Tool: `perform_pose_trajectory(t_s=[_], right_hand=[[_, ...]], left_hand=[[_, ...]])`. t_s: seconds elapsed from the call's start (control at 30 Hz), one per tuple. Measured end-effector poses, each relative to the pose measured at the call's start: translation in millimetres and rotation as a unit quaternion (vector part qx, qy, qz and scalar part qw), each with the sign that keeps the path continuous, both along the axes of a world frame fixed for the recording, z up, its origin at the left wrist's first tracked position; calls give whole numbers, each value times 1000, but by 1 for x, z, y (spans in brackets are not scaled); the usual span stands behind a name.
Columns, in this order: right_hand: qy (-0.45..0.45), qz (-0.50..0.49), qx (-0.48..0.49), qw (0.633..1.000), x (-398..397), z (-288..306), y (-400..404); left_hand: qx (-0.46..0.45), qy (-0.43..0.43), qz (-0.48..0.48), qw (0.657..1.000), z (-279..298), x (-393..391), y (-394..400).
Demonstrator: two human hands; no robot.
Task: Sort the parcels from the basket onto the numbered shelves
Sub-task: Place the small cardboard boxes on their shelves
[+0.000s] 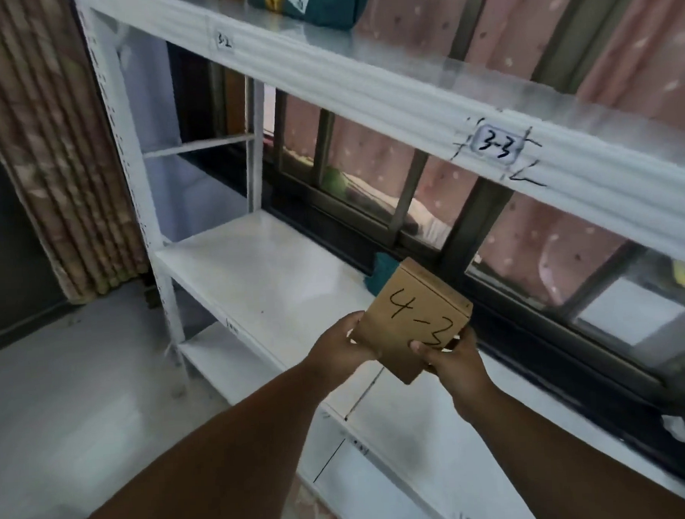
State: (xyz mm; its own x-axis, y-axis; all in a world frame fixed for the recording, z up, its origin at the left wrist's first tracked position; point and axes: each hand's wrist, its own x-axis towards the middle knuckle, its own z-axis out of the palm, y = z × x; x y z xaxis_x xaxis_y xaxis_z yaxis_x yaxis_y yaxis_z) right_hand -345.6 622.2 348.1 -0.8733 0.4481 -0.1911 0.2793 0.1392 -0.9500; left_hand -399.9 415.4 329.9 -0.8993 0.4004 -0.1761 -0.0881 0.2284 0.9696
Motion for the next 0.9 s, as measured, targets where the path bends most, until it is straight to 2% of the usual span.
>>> perform_pose_trajectory(t_s=[0.13, 0.23, 0.4, 0.47, 0.7, 0.9], right_hand=[[2, -23, -2, 1000, -40, -47, 18], [9, -28, -4, 1000, -58, -83, 32], [20, -34, -31, 999, -71, -120, 51], [-4, -15, -33, 999, -74, -132, 60], [-65, 44, -15, 997, -80, -163, 75], [-79, 23, -12, 997, -88, -171, 67]], left_hand=[[-1, 10, -10, 1000, -42, -46, 31], [-17, 48, -11, 999, -77, -66, 55], [2, 27, -19, 999, -125, -89, 92], [3, 18, -45, 999, -138, -100, 96], [-39, -4, -88, 995, -158, -133, 110], [-44, -1, -74, 996, -159, -139, 114]])
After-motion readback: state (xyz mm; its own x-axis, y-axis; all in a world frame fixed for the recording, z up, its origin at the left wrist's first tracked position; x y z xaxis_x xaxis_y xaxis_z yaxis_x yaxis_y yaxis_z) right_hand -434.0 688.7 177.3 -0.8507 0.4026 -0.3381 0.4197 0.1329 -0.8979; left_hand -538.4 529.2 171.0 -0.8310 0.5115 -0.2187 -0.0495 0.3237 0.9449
